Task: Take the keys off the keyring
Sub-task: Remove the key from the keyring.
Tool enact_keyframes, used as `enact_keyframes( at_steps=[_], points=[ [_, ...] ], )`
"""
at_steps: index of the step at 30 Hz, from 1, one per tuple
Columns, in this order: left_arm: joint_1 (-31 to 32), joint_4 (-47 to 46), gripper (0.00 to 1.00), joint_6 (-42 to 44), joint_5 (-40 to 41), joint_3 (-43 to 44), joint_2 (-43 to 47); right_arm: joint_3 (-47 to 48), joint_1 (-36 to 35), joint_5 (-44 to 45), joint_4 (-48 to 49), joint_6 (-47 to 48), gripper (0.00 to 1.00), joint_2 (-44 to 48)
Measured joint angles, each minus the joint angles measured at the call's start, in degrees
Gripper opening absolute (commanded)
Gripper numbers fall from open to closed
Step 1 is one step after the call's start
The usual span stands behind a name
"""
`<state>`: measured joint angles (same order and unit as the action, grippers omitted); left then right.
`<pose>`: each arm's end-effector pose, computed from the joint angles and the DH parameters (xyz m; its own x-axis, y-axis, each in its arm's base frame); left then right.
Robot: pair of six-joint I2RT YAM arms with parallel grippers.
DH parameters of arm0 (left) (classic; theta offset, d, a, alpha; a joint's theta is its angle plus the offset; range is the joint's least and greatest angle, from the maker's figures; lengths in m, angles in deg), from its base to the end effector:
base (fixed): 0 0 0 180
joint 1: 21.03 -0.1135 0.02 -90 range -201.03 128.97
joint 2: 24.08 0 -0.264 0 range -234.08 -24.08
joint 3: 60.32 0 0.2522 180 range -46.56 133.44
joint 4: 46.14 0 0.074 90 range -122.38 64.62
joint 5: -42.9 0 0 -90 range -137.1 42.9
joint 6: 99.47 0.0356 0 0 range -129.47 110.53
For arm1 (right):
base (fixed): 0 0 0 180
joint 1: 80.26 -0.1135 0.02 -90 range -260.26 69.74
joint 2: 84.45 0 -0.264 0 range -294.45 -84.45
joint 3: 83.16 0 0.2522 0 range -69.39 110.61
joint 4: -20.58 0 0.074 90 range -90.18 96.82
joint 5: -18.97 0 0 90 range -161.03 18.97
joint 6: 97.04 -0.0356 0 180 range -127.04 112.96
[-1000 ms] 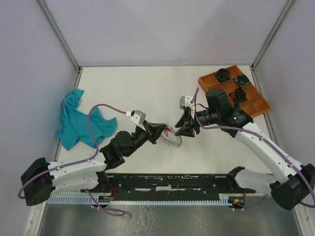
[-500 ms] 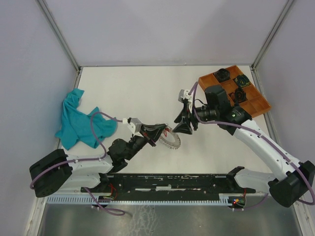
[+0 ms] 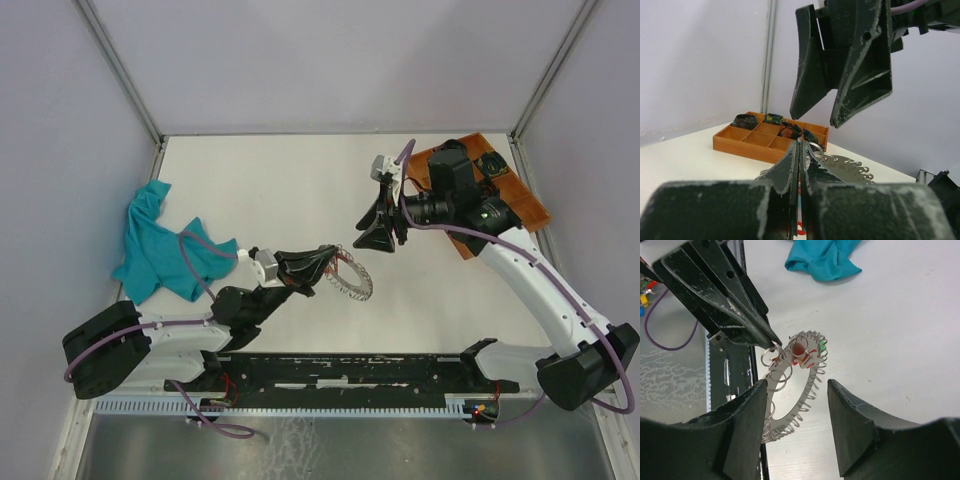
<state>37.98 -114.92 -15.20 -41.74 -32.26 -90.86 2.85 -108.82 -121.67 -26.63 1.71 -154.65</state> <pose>0.1096 -0.1761 0.2532 0.1756 -0.4854 -0.8565 0.8336 0.5362 -0.1330 0.2114 0.1464 0.3803 -0.3180 -0.2829 -0.9049 -0.9422 0.2008 0.2683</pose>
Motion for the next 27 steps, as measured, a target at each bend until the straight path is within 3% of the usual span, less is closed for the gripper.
enact_keyframes(
  at_steps=[6, 17, 27],
  points=[
    [-0.44, -0.46, 0.03, -0.04, -4.07, 0.83, 0.02, 1.68, 0.35, -6.51, 0.76, 0.52, 0.42, -3.43],
    [-0.76, -0.44, 0.03, -0.63, -7.50, 1.03, 0.07, 1.68, 0.35, -13.99, -1.05, 5.27, 0.38, -4.63],
    [-0.76, -0.50, 0.03, -1.86, -8.55, 1.09, 0.07, 1.66, -1.18, -14.82, -1.07, 7.89, 0.35, -3.76]
  ],
)
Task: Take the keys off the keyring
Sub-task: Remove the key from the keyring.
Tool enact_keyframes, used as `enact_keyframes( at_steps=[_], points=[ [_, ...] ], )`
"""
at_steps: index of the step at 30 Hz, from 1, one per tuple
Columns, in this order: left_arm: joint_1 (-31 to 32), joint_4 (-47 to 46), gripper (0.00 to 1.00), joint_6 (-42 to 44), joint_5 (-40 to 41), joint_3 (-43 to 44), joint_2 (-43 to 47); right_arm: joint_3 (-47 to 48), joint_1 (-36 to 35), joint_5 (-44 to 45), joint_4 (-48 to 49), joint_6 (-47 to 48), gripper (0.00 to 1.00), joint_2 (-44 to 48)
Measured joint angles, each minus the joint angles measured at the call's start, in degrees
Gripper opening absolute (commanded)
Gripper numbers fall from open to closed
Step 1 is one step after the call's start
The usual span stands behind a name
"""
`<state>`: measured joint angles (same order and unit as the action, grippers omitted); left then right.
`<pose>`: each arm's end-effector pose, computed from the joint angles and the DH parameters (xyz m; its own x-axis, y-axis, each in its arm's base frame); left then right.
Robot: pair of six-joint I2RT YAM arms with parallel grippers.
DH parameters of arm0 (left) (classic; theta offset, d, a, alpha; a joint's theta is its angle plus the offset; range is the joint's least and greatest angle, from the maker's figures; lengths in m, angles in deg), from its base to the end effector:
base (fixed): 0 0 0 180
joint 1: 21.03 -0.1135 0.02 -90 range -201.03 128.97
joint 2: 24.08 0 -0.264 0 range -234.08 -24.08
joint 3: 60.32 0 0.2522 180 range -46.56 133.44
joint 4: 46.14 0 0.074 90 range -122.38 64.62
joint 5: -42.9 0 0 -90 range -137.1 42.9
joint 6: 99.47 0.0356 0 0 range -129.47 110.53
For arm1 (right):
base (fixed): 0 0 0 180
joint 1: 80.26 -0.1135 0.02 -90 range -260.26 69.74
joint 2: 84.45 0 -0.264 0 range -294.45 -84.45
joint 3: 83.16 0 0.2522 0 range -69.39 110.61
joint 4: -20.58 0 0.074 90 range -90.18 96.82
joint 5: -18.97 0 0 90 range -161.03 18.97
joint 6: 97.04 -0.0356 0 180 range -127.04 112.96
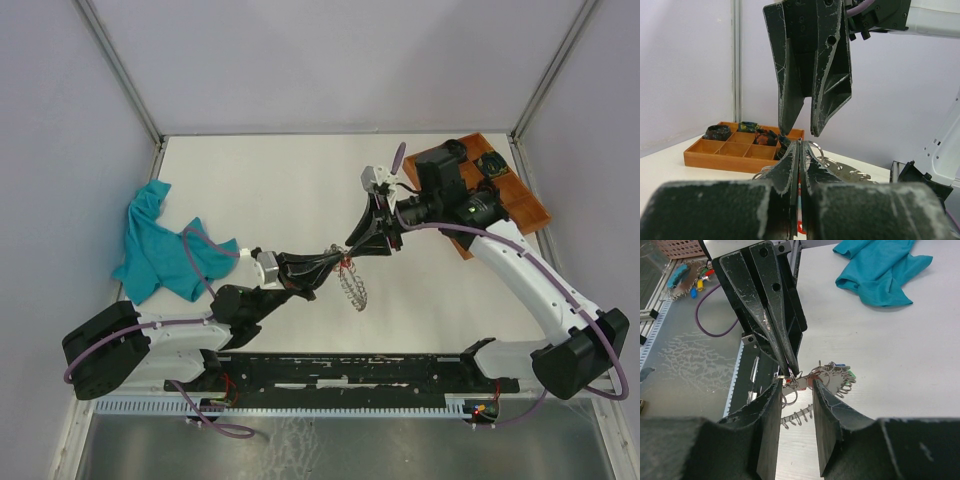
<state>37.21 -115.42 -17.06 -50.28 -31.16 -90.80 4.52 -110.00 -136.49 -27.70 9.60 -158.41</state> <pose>0.1082 -0.1785 0.2599 0.1589 -0.5072 -0.8470 0.9027 0.4221 -0.0834 0.2142 0.1597 0.3767 -0.2267 -0.2665 -0.9368 -0.9617 -0.0911 0.2586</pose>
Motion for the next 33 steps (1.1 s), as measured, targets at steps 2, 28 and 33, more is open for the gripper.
enact_keyframes(
  at_steps=[2, 28, 33],
  points=[
    [-0.02, 0.00, 0.03, -0.04, 0.00, 0.02, 0.02, 0.00, -0.83, 0.42, -0.48, 1.16, 0.33, 0.00],
    [-0.02, -0.26, 0.03, -1.46, -0.07, 0.02, 0.74, 0.00, -2.84, 4.00, -3.63, 6.16, 0.01, 0.52],
    [-0.02, 0.70, 0.07, -1.46, -0.63, 0.20, 0.74, 0.09, -3.17, 5.70, -5.44, 7.72, 0.01, 1.27]
  ],
)
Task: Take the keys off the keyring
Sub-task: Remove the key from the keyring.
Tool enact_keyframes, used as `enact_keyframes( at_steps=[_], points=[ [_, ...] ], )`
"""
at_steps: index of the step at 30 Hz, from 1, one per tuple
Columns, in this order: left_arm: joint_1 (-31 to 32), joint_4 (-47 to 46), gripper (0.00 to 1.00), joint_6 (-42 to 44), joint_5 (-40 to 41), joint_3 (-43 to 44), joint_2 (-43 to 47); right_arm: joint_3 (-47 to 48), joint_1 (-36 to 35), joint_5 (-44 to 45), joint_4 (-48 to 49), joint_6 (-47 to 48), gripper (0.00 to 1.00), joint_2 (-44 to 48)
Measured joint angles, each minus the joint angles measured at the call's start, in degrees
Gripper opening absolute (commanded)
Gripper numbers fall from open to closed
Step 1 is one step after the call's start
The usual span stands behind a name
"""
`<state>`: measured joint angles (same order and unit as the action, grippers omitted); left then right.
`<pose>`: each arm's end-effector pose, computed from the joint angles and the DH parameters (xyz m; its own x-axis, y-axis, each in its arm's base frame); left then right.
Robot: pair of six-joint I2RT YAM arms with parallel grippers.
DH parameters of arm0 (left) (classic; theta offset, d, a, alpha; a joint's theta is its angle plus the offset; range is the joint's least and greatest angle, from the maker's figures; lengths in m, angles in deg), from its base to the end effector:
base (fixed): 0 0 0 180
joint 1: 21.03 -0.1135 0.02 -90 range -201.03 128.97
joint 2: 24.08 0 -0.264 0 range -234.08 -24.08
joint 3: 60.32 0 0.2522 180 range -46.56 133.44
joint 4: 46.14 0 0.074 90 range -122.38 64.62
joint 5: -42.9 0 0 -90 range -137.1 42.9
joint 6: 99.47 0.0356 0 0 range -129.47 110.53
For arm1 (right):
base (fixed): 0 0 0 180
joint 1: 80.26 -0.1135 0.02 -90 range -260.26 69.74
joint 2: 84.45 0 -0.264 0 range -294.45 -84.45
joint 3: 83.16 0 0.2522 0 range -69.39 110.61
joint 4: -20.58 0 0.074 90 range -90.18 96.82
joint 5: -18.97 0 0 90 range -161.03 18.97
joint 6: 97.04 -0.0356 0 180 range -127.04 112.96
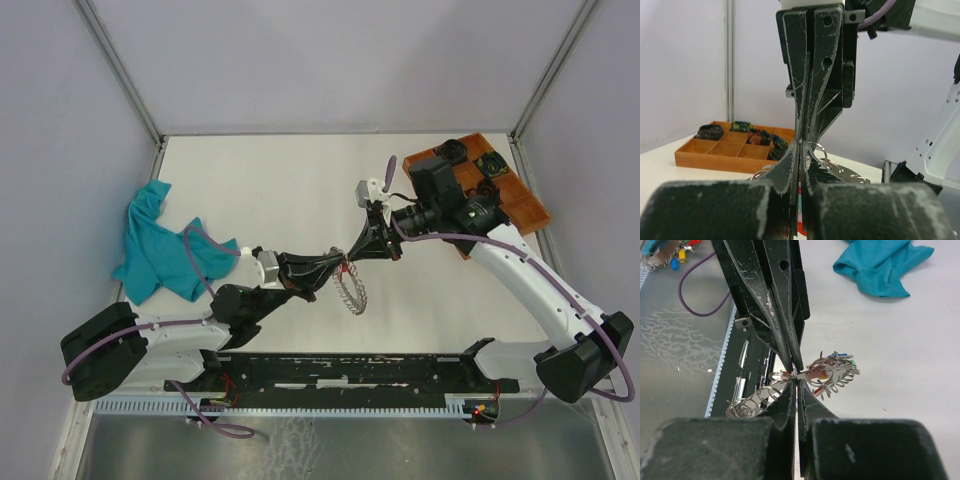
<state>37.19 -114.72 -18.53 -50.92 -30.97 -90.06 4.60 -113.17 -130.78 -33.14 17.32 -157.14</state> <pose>0.1075 -0.1779 0.2621 0.1370 -0.5194 -0.8435 0.9109 0.4006 -0.0988 0.1989 0.1653 0.3737 -0.1311 -0.3324 -0.9340 -0.9816 -0.0886 0.1694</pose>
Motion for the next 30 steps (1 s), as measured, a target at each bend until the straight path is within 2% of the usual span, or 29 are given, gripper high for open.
enact_keyframes(
  at_steps=[4, 15, 23, 30],
  points=[
    [0.00, 3.58, 0.17, 0.04, -0.85, 0.50, 0.83, 2.21, -0.13, 2.86, -5.40, 2.38, 0.01, -0.26],
    [-0.02, 18.64, 0.37, 0.98, -2.29, 2.36, 6.60, 11.65, -3.63, 14.49, -20.52, 12.02, 0.01, -2.91],
    [-0.02, 26.12, 0.38, 3.43, -4.92, 4.28, 8.90, 20.65, -6.54, 24.79, -32.63, 19.04, 0.01, -8.07],
    [-0.02, 22.56, 0.39, 5.46, -7.67, 4.39, 3.10, 27.87, -9.60, 32.46, -40.57, 22.12, 0.01, -12.26]
  ],
)
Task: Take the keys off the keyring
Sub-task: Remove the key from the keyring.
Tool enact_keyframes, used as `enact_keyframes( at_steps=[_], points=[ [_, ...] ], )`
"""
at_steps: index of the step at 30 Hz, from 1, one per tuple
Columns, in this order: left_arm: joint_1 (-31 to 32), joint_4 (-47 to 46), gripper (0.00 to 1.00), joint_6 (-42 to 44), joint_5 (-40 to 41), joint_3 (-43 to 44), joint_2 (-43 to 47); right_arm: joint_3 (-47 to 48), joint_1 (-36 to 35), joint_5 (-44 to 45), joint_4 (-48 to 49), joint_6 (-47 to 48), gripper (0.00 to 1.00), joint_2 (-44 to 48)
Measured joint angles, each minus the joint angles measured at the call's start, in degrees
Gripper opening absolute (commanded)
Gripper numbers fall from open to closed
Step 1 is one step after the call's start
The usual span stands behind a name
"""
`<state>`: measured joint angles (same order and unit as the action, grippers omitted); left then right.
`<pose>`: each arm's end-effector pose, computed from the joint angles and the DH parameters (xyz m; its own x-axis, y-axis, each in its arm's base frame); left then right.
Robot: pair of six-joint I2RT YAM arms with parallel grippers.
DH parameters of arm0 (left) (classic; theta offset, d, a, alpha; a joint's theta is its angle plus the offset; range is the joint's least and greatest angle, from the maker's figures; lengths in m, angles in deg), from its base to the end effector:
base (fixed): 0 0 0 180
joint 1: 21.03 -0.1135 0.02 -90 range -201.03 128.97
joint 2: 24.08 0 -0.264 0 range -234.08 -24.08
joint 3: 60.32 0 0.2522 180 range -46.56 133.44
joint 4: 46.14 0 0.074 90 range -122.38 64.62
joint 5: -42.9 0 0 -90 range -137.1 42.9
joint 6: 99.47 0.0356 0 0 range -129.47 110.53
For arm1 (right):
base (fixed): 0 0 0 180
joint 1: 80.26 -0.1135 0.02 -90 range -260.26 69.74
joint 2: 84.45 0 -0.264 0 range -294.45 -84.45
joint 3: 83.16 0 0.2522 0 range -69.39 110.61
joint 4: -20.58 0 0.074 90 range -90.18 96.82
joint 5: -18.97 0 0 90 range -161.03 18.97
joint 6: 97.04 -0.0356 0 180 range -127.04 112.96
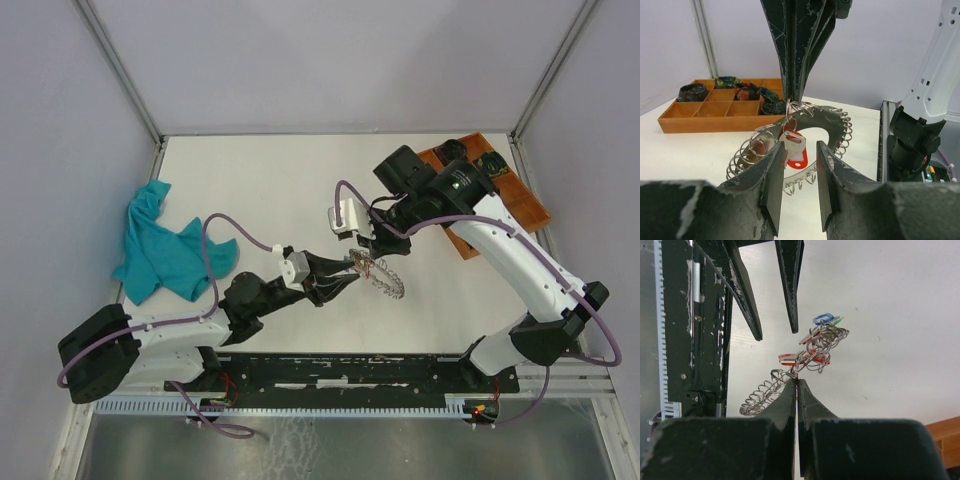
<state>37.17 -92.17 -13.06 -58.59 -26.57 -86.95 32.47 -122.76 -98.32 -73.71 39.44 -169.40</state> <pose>0.1121 -0.1942 0.2574 0.0945 -0.2689 -0.9585 0.9411 0.3382 -0.0021 0.1811 0.1881 0.4105 0.0895 -0.7920 -0.6039 -0.9958 -0.0825 -0.0395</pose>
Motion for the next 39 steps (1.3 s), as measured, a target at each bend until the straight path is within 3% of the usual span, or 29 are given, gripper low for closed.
enact_keyframes(
  at_steps=[14, 39],
  points=[
    [0.79, -22.10, 0.37, 2.23, 1.53, 0.00, -13.64, 6.91, -3.63, 7.32, -8.92, 1.01, 0.01, -5.88],
    [0.81, -21.46, 0.28, 2.67, 0.59, 2.95, -17.38, 8.26, -4.55, 7.82, -10.64, 0.96, 0.01, -7.04]
  ],
)
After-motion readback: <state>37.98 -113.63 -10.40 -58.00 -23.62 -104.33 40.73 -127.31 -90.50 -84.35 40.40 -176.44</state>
